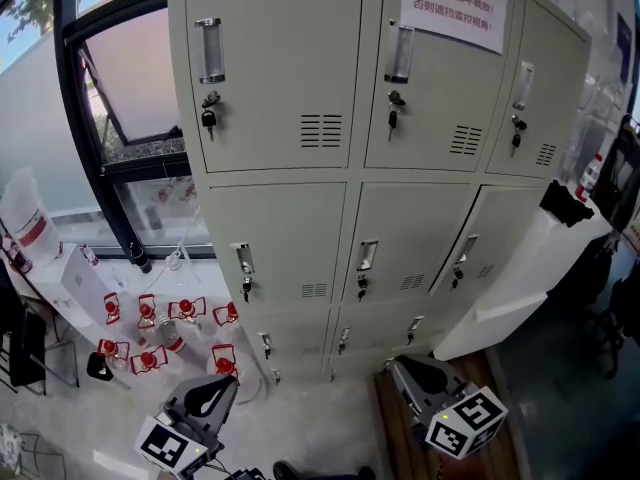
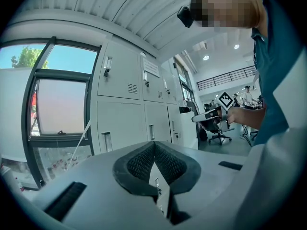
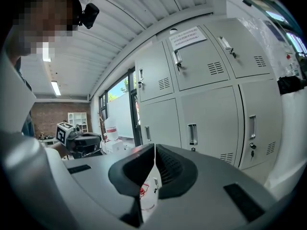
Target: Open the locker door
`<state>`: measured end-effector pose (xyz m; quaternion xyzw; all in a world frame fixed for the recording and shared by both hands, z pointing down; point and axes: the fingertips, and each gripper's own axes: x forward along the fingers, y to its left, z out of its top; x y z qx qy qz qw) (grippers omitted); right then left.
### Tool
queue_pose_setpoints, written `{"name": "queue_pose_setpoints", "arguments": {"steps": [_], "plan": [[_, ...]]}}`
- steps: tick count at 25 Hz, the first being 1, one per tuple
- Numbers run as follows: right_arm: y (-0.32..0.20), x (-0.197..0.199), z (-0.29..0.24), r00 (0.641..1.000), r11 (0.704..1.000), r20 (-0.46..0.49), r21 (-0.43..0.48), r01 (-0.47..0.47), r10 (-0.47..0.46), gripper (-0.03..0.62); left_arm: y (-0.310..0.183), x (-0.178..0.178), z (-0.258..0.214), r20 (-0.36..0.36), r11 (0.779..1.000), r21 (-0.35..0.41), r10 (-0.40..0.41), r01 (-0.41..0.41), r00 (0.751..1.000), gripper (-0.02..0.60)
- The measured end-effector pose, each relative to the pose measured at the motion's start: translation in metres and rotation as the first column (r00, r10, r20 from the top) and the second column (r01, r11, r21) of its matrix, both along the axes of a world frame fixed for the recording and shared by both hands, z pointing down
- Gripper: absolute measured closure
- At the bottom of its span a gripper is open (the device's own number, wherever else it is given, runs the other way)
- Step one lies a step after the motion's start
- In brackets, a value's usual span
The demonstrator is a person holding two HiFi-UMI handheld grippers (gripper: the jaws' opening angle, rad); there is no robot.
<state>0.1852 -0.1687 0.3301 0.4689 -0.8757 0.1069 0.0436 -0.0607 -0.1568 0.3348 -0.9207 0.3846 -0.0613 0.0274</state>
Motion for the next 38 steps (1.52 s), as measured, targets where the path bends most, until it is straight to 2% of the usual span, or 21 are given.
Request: {"name": "queue_pose_setpoints", "arguments": {"steps": [7, 13, 19, 23, 38], "plan": [[-0.014, -0.036, -0.01, 0.999, 1.0, -0.053, 0.009, -0.003, 0.004, 0.557, -0.008, -0.046, -0.003, -0.005, 1.0, 0.013, -0.006, 0.006, 1.0, 0.565], [-0.038, -0.079, -0.026, 0.995, 0.999, -0.094, 0.043, 0.021, -0.017, 0.556, -0.017, -0.085, 0.007, -0.031, 0.999, -0.008, -0.035, 0.034, 0.999, 0.565], [-0.064, -0.119, -0.037, 0.993, 0.997, -0.118, 0.075, 0.028, -0.019, 0.556, -0.027, -0.115, 0.017, -0.053, 0.999, -0.023, -0.023, 0.022, 0.998, 0.565], [-0.082, -0.141, -0.036, 0.992, 0.996, -0.121, 0.074, 0.044, -0.035, 0.556, -0.032, -0.127, 0.024, -0.053, 0.999, -0.027, -0.031, 0.029, 0.998, 0.565], [-0.155, -0.201, -0.02, 0.972, 0.982, -0.167, 0.059, 0.179, -0.167, 0.556, -0.046, -0.156, 0.033, -0.048, 0.985, -0.055, -0.165, 0.162, 0.985, 0.565]]}}
